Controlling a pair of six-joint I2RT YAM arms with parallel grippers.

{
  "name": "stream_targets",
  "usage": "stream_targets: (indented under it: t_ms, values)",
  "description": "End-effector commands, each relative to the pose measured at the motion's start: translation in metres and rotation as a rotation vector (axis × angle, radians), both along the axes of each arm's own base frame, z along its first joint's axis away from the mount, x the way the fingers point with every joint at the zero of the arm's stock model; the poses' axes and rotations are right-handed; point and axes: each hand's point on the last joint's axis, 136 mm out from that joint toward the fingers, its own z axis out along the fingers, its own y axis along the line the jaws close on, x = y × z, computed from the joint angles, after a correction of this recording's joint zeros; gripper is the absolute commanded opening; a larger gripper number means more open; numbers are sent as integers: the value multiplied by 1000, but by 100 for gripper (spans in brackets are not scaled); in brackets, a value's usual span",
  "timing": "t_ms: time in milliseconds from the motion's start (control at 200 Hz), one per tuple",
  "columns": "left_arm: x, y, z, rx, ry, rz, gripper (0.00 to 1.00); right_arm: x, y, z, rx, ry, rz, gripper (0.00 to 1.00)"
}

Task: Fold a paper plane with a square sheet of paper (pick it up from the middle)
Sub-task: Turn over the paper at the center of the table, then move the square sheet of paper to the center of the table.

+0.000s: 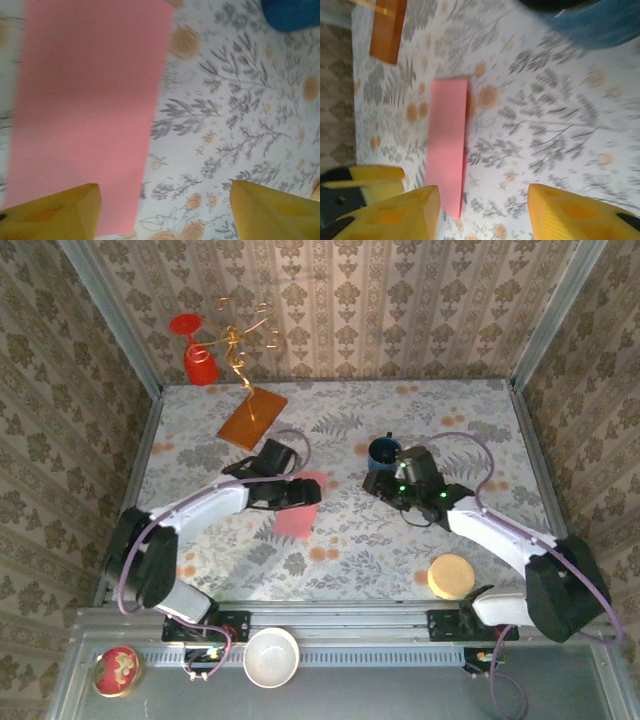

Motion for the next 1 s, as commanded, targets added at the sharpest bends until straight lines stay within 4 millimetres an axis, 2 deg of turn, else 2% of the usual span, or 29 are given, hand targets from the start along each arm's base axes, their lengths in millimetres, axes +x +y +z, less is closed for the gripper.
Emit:
stream_targets:
  t_ms: [0,180,265,355,530,780,990]
  values:
    - [0,34,-4,-21,27,129,75,-1,33,-7,-31,18,79,49]
    - [-4,88,-10,-20,27,287,91,-10,99,-26,-73,57,231,44]
    - [-7,101,-11,-31,19,329,96,-13,123,-36,-97,79,286,42]
    - [-10,108,-11,-37,8,347,100,-13,138,-46,-121,98,320,41]
    - [-13,114,-14,-24,22,357,100,-12,150,-66,-174,142,361,40]
    - [-11,107,-17,-43,47,336,100,-16,161,-89,-200,201,415,40]
    - [-10,97,-20,-70,83,302,100,-22,152,-114,-277,255,456,39]
